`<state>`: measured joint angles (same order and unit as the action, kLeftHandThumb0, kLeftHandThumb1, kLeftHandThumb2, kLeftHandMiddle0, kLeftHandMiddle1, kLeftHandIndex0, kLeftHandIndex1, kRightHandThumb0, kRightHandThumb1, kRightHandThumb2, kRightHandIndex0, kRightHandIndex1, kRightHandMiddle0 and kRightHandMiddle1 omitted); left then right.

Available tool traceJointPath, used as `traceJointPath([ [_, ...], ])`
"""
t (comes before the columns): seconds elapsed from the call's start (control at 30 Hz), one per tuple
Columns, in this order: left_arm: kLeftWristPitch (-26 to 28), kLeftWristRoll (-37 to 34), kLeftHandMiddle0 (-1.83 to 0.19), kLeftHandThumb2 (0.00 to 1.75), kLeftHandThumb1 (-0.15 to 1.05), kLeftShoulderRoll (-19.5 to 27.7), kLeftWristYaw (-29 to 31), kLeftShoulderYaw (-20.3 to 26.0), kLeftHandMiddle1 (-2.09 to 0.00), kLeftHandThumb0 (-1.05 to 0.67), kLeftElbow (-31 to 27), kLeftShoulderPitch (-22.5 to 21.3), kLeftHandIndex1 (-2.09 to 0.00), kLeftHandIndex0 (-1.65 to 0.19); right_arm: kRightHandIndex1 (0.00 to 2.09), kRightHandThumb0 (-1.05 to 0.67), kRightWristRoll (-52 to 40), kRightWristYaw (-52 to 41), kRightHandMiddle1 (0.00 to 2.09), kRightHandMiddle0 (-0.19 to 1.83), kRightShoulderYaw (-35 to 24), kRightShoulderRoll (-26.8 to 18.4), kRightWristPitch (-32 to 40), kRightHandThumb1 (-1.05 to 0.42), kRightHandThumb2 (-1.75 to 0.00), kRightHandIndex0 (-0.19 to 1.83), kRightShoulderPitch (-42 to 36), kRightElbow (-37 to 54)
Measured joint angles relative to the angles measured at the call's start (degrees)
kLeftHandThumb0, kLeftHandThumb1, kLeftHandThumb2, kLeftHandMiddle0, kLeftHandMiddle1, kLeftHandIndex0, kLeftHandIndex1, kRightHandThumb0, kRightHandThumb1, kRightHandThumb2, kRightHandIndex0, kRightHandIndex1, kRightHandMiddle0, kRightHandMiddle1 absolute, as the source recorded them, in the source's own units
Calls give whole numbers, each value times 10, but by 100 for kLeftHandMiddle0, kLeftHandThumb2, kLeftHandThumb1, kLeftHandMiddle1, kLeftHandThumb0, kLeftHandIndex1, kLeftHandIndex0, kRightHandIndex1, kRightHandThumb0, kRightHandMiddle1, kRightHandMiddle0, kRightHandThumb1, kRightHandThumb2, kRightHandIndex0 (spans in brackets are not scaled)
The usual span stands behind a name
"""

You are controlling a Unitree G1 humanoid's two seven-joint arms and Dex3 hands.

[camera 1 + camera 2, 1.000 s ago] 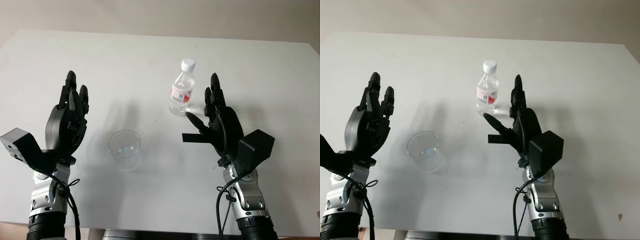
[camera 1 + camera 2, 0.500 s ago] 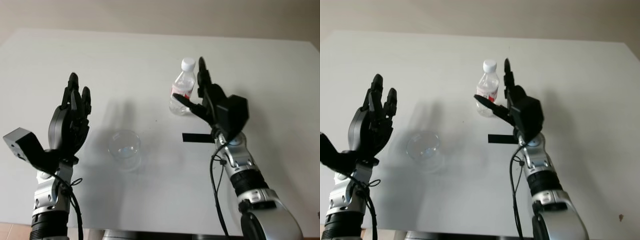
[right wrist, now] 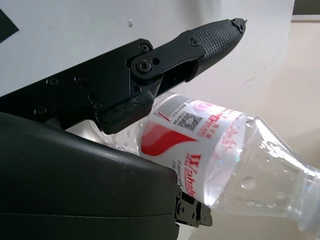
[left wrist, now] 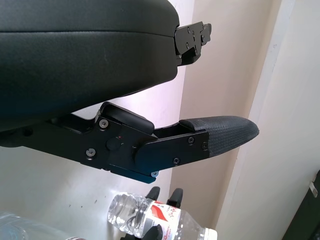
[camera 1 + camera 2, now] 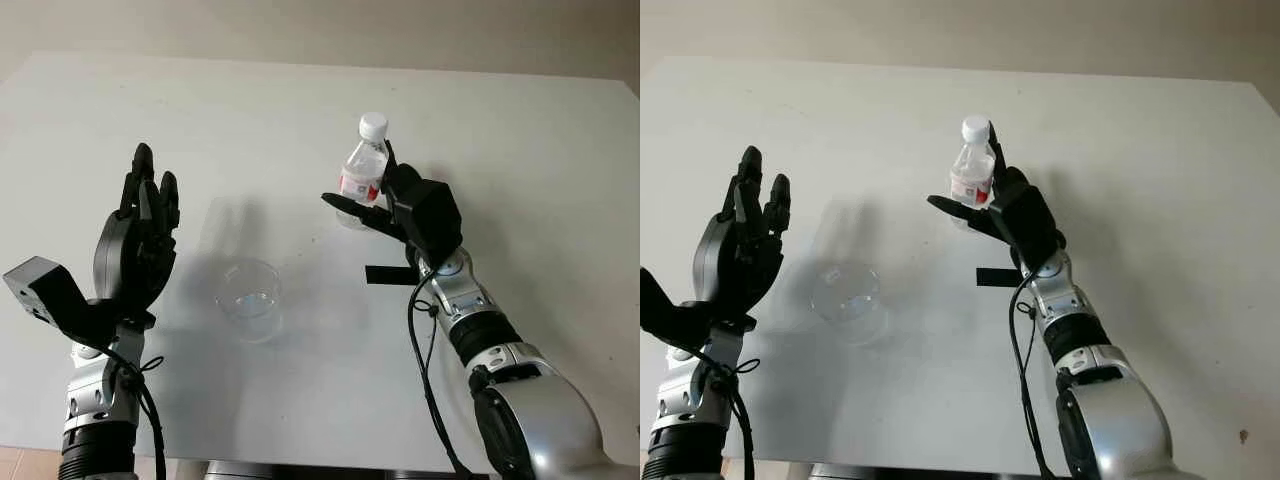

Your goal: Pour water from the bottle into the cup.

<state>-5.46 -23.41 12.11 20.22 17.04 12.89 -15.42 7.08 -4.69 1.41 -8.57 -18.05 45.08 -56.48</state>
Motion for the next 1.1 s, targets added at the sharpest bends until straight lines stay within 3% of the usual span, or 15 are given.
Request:
traceJointPath([
  [0.4, 0, 0, 18, 60, 105, 0, -1, 1, -5, -79, 1, 0, -3, 19, 0, -79, -122, -37, 1, -17, -85, 65, -20, -87, -4, -19, 38, -59],
  [0.5, 0, -1, 18, 60, 105, 0, 2, 3, -5, -78, 1, 0, -3, 19, 13, -70, -137, -33, 14, 6, -101, 75, -17, -86, -5, 4, 57, -71],
  [0.57, 0, -1, 18, 60, 105, 0, 3, 3, -5, -78, 2, 0, -3, 19, 56, -66, -141, -32, 42, 7, -107, 77, -8, -85, -5, -4, 71, -81],
  [0.6, 0, -1, 19, 60, 105, 0, 3, 4, -5, -78, 2, 0, -3, 19, 99, -64, -141, -32, 82, 0, -108, 77, -2, -85, -5, -12, 78, -87],
  [0.67, -1, -1, 18, 60, 105, 0, 3, 4, -6, -78, 3, -1, -3, 19, 140, -61, -141, -33, 135, -7, -108, 77, 8, -84, -5, -15, 91, -98],
  [0.7, -1, -1, 17, 60, 105, 0, 3, 4, -6, -79, 3, -1, -3, 18, 151, -61, -141, -33, 148, -6, -108, 77, 12, -84, -5, -15, 98, -103],
  [0.77, -1, 0, 17, 60, 105, 0, 2, 4, -6, -79, 3, -1, -4, 18, 169, -63, -133, -38, 167, -1, -105, 77, 15, -84, -5, -13, 110, -112],
  [0.9, -6, 4, 17, 61, 105, 0, -3, 4, -6, -78, 3, -1, -3, 19, 203, -64, -86, -39, 202, 17, -74, 72, 13, -84, -5, 13, 126, -125],
  [1.03, -8, 5, 18, 61, 105, -1, -10, 4, -5, -78, 2, -1, -1, 19, 209, -47, -42, -57, 209, 48, -41, 58, 12, -88, -6, 66, 138, -135],
  [1.1, -8, 5, 18, 61, 105, -1, -11, 4, -5, -78, 2, -1, -1, 19, 209, -41, -30, -75, 209, 55, -30, 52, 11, -90, -6, 77, 141, -136],
])
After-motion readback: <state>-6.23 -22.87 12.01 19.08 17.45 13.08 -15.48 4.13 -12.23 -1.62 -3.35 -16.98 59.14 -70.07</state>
